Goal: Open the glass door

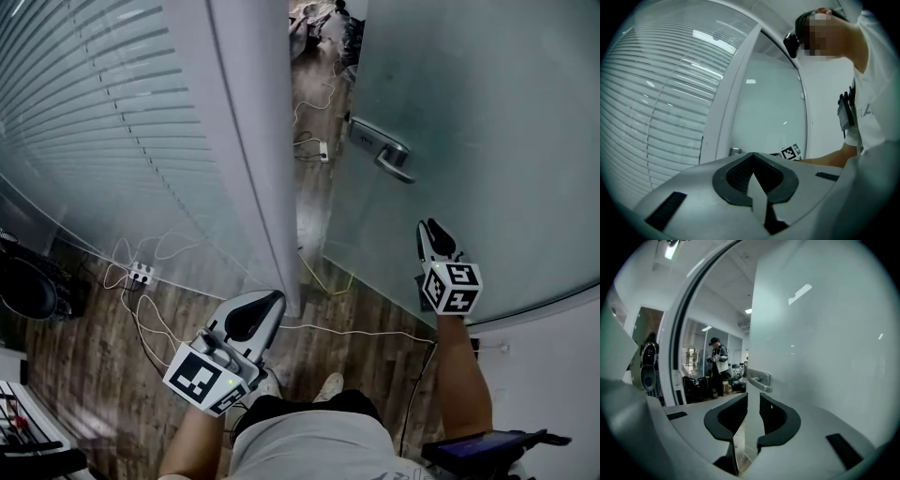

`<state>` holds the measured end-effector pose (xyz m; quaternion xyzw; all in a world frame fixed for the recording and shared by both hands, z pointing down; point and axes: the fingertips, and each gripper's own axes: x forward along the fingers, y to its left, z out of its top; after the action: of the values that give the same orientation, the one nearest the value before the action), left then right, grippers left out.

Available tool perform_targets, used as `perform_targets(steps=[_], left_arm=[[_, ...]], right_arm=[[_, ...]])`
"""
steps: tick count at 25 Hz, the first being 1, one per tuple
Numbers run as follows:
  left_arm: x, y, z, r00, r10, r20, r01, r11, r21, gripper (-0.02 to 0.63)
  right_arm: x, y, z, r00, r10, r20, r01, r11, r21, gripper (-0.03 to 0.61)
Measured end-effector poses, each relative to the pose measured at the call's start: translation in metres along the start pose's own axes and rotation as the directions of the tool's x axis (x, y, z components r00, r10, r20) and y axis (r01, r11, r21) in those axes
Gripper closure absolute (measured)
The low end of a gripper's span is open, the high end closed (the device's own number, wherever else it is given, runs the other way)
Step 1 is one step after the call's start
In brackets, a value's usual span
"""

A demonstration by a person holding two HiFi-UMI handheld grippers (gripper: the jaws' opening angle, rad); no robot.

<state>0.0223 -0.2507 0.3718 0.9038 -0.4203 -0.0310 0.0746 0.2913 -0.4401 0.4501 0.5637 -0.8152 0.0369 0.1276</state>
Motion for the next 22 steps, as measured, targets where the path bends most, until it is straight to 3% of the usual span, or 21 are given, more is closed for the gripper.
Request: perform_targets(steps=[3,6,11,18,22], left_arm=[[-0.02,-0.01,-0.01,0.998,-0.055,0.015,0.055,0.998,0.02,0.614],[-0.034,-0.015,-0.016,0.991,-0.137,0.014,0.136,0.99,0.028,0.614],[-0.045,0.003,0.0,0.968,-0.252,-0.022,0.252,0.967,0.022,0.614],[-0.083,-0.013,-0.008,0.956,-0.294,-0.016,0.294,0.954,0.06,0.614],[-0.095,-0.023,0.004,0.956,-0.292,-0.003,0.292,0.954,0.063,0.614]], right_arm=[[-0.081,0.05,-0.009,0.997,0.019,0.078,-0.019,1.0,-0.003,0.495],[-0.149,0.086,-0.015,0.992,-0.036,0.122,0.033,0.999,0.027,0.503],[-0.198,0.13,0.027,0.976,-0.131,0.174,0.121,0.99,0.066,0.503],[-0.272,0.183,0.045,0.946,-0.169,0.277,0.153,0.985,0.078,0.503],[-0.3,0.201,0.062,0.94,-0.16,0.301,0.145,0.987,0.072,0.508]])
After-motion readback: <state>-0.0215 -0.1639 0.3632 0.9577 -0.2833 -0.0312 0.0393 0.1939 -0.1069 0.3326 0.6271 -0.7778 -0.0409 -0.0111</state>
